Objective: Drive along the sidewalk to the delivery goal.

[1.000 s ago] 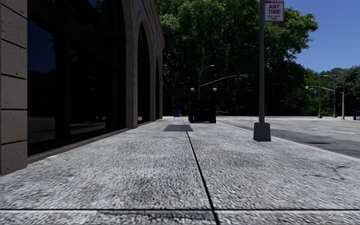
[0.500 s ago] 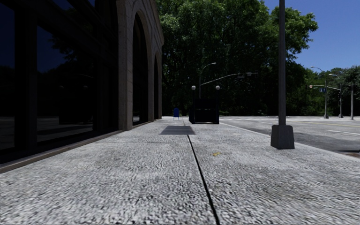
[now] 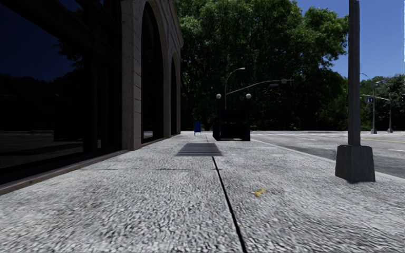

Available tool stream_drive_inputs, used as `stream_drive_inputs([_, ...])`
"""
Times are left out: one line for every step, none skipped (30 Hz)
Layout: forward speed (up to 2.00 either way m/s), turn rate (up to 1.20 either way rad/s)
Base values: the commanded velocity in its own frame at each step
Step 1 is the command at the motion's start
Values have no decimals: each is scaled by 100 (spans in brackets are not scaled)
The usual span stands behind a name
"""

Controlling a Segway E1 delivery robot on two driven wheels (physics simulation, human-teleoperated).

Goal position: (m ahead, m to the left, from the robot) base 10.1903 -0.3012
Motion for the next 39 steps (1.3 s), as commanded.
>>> stream_drive_inputs([200, 0])
stream_drive_inputs([200, 0])
stream_drive_inputs([200, 0])
stream_drive_inputs([200, 0])
stream_drive_inputs([200, 0])
stream_drive_inputs([200, 0])
stream_drive_inputs([200, 0])
stream_drive_inputs([200, 0])
stream_drive_inputs([200, 0])
stream_drive_inputs([200, 0])
stream_drive_inputs([200, 0])
stream_drive_inputs([200, 0])
stream_drive_inputs([200, 0])
stream_drive_inputs([200, 0])
stream_drive_inputs([200, 0])
stream_drive_inputs([200, 0])
stream_drive_inputs([200, 0])
stream_drive_inputs([200, 0])
stream_drive_inputs([200, 0])
stream_drive_inputs([200, 0])
stream_drive_inputs([200, 0])
stream_drive_inputs([200, 0])
stream_drive_inputs([200, 0])
stream_drive_inputs([200, 0])
stream_drive_inputs([200, 0])
stream_drive_inputs([200, 0])
stream_drive_inputs([200, 0])
stream_drive_inputs([200, 0])
stream_drive_inputs([200, 0])
stream_drive_inputs([200, 0])
stream_drive_inputs([200, 0])
stream_drive_inputs([200, 0])
stream_drive_inputs([200, 0])
stream_drive_inputs([200, 0])
stream_drive_inputs([200, 0])
stream_drive_inputs([200, 0])
stream_drive_inputs([200, 0])
stream_drive_inputs([200, 0])
stream_drive_inputs([200, 0])
